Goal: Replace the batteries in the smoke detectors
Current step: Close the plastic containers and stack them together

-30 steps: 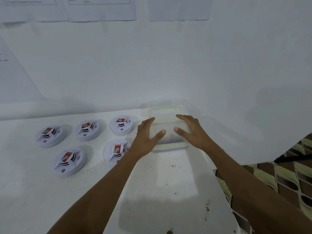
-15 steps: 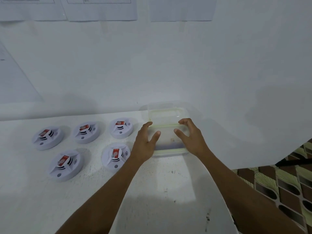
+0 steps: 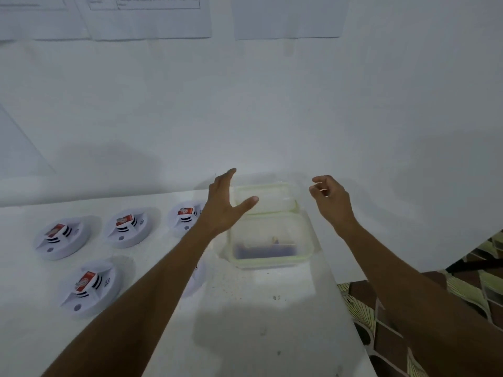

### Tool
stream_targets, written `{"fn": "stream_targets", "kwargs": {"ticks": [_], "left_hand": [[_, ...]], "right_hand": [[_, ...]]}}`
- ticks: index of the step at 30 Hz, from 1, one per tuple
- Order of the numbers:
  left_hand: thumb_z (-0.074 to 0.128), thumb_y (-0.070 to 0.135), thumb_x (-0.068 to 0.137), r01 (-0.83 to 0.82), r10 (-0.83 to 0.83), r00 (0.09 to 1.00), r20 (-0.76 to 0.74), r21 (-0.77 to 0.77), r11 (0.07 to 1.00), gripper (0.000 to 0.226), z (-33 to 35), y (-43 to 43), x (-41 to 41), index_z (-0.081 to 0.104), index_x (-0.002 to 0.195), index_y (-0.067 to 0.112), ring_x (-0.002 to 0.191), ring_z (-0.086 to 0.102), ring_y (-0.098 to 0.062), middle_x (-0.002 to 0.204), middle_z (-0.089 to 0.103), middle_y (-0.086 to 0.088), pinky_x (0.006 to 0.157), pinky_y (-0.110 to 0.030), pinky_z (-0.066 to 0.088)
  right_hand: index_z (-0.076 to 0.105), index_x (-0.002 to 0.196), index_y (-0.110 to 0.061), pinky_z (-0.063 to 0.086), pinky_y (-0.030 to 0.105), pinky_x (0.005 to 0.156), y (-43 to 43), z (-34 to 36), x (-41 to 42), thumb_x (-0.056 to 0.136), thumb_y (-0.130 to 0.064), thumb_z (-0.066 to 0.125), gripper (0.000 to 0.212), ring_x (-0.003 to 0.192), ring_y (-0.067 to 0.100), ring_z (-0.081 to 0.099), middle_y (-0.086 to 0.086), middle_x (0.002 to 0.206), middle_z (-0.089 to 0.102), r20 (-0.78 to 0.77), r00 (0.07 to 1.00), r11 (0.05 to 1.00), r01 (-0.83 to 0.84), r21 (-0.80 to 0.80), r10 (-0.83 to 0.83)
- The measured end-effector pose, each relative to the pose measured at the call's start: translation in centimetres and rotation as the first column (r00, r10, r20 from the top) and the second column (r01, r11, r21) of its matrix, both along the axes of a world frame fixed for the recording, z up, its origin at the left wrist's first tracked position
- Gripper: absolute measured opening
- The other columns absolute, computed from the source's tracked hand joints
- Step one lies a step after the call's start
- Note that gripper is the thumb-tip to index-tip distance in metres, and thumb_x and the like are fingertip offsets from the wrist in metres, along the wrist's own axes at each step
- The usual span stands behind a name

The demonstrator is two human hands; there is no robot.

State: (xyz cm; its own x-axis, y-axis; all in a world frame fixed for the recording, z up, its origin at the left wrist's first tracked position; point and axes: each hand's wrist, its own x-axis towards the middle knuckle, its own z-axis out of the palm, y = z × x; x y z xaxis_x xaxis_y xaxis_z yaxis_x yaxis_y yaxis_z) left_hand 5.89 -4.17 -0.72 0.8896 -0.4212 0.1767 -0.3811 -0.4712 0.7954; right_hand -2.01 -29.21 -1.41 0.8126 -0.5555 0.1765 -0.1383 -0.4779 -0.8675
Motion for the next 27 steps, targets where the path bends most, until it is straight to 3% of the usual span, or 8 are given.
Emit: {"fn": "stream_targets", "kwargs": {"ticks": [4, 7, 10, 13, 19, 22, 27], "left_hand": [[0.082, 0.055, 0.063, 0.115, -0.106, 0.992, -0.069, 0.139, 0.984, 0.116, 0.1, -1.6, 3.1, 0.011, 0.152, 0.029, 0.147, 0.010, -0.020, 0.160, 0.012, 0.002, 0.117, -0.046, 0.023], [0.088, 0.049, 0.057, 0.168, -0.147, 0.982, -0.123, 0.190, 0.967, 0.124, -0.3, -2.3, 4.4, 0.011, 0.152, 0.029, 0.147, 0.012, -0.020, 0.160, 0.012, 0.002, 0.116, -0.043, 0.022], [0.090, 0.041, 0.058, 0.127, -0.113, 0.986, -0.120, 0.112, 0.986, 0.117, -0.8, -2.6, 5.1, 0.020, 0.150, 0.026, 0.140, 0.029, -0.019, 0.154, 0.025, -0.001, 0.109, -0.035, 0.032], [0.092, 0.037, 0.055, 0.096, -0.094, 0.990, -0.109, 0.011, 0.995, 0.114, -1.0, -2.0, 5.3, 0.026, 0.148, 0.027, 0.126, 0.043, -0.015, 0.144, 0.036, 0.000, 0.097, -0.028, 0.039], [0.092, 0.039, 0.053, 0.033, -0.037, 0.998, -0.056, -0.073, 0.997, 0.113, -1.1, 0.3, 5.8, 0.027, 0.145, 0.027, 0.120, 0.046, -0.013, 0.140, 0.040, 0.002, 0.095, -0.026, 0.040], [0.092, 0.033, 0.055, 0.041, -0.049, 0.994, -0.096, -0.083, 0.996, 0.112, -1.4, 0.8, 5.5, 0.027, 0.146, 0.026, 0.122, 0.046, -0.015, 0.141, 0.040, 0.000, 0.102, -0.031, 0.042], [0.091, 0.040, 0.049, 0.107, -0.115, 0.981, -0.159, -0.058, 0.993, 0.121, -1.5, -0.2, 4.6, 0.022, 0.148, 0.027, 0.129, 0.041, -0.017, 0.144, 0.036, 0.000, 0.108, -0.037, 0.038]], "right_hand": [[0.058, 0.122, -0.017, 0.044, 0.029, 0.078, -1.9, -0.8, 2.4, 0.093, -0.020, 0.063, 0.030, 0.094, 0.018, 0.059, 0.004, 0.108, 0.065, -0.202, 0.979, 0.994, 0.020, 0.109, 0.003], [0.057, 0.121, -0.016, 0.052, 0.037, 0.084, -2.4, -2.0, 3.6, 0.089, -0.021, 0.069, 0.034, 0.088, 0.020, 0.061, 0.005, 0.105, 0.068, -0.246, 0.969, 0.982, 0.018, 0.188, 0.029], [0.059, 0.116, -0.015, 0.054, 0.041, 0.089, -2.4, -2.8, 4.5, 0.083, -0.019, 0.076, 0.037, 0.091, 0.022, 0.065, 0.007, 0.099, 0.070, -0.243, 0.969, 0.970, 0.020, 0.244, 0.041], [0.061, 0.112, -0.012, 0.055, 0.040, 0.083, -2.2, -3.3, 4.9, 0.079, -0.007, 0.078, 0.037, 0.083, 0.021, 0.066, 0.009, 0.089, 0.073, -0.226, 0.974, 0.968, 0.023, 0.251, 0.035], [0.053, 0.109, -0.009, 0.059, 0.040, 0.066, -3.9, -1.1, 4.1, 0.080, 0.014, 0.064, 0.039, 0.077, 0.028, 0.062, 0.023, 0.089, 0.064, -0.046, 0.995, 0.857, 0.096, 0.506, -0.084], [0.049, 0.111, -0.011, 0.058, 0.051, 0.077, -5.6, 1.6, 2.8, 0.083, 0.016, 0.058, 0.040, 0.078, 0.029, 0.062, 0.020, 0.088, 0.059, 0.057, 0.992, 0.877, 0.072, 0.475, -0.113], [0.049, 0.113, -0.014, 0.058, 0.040, 0.072, -6.2, 7.0, -0.2, 0.088, 0.006, 0.061, 0.034, 0.072, 0.018, 0.065, 0.007, 0.083, 0.060, 0.298, 0.949, 0.947, 0.002, 0.320, -0.103]]}}
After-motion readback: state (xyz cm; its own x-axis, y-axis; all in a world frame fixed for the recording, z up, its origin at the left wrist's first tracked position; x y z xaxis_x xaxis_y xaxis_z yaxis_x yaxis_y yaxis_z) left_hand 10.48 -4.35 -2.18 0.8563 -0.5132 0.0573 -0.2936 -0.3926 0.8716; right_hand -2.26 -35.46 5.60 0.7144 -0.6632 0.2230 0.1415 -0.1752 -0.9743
